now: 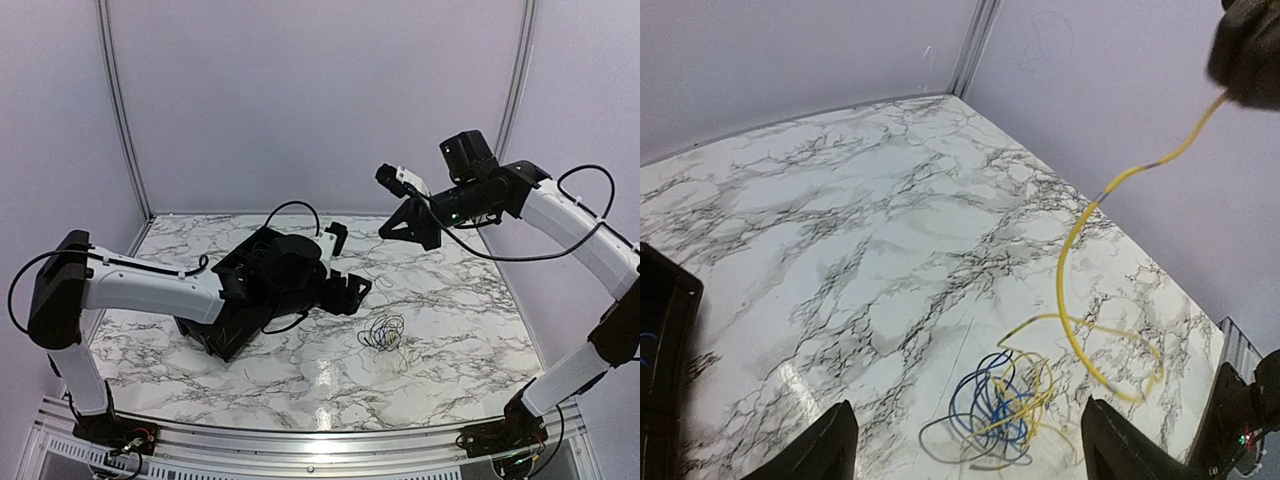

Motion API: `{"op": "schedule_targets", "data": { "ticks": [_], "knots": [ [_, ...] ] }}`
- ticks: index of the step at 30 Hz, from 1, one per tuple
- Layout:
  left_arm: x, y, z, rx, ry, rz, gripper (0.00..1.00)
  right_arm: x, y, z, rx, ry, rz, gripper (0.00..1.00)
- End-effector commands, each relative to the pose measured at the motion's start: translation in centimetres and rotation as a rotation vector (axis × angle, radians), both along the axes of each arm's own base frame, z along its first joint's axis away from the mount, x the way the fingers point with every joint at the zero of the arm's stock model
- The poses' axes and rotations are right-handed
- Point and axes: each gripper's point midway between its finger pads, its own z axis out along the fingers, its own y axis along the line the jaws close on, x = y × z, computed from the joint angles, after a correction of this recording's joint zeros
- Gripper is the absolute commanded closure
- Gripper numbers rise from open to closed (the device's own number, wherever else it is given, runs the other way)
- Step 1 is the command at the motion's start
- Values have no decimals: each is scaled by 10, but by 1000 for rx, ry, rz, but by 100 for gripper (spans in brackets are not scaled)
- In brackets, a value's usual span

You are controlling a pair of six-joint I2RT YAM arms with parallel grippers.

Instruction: Untangle the cables

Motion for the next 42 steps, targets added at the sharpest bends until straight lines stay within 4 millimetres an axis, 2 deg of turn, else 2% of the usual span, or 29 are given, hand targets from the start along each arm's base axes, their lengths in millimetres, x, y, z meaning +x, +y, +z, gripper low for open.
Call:
{"op": "schedule_targets", "data": {
  "ticks": [1,2,7,12,14,17,21,24,28,30,32,34,36,39,41,42],
  "knots": [
    [10,-40,29,-126,-83,-76,20,-29,16,39,62,45,37,100],
    [12,-47,24,-129,-82,-83,20,-31,18,51,78,38,40,100],
    [18,-75,-9,-168,-56,-123,27,-35,23,155,247,-55,28,100],
    [11,-100,-47,-218,42,-221,53,-28,14,250,399,-258,-20,100],
    [5,-109,-61,-223,88,-265,62,-25,6,281,457,-348,-57,100],
    [0,-116,-88,-216,156,-291,68,-19,-17,332,546,-539,-153,100],
    [-8,-111,-116,-190,225,-296,69,-19,-63,404,686,-805,-311,100],
    [-11,-104,-130,-168,252,-290,69,-38,-90,450,795,-986,-378,100],
    [-15,-98,-146,-147,286,-287,67,-67,-122,495,914,-1176,-454,100],
    [-16,-96,-150,-141,295,-284,66,-74,-130,504,918,-1248,-480,100],
    [-16,-95,-150,-138,295,-283,66,-74,-136,505,910,-1269,-514,100],
    [-15,-93,-150,-138,295,-280,66,-71,-135,501,883,-1276,-517,100],
    [-14,-92,-146,-143,293,-281,67,-61,-132,490,838,-1245,-535,100],
    [-13,-91,-132,-155,273,-290,71,-34,-131,458,736,-1187,-603,100],
    [-14,-87,-121,-160,253,-294,73,-13,-133,427,659,-1131,-647,100],
    [-14,-85,-115,-161,242,-295,74,8,-136,398,602,-1074,-691,100]
  ]
}}
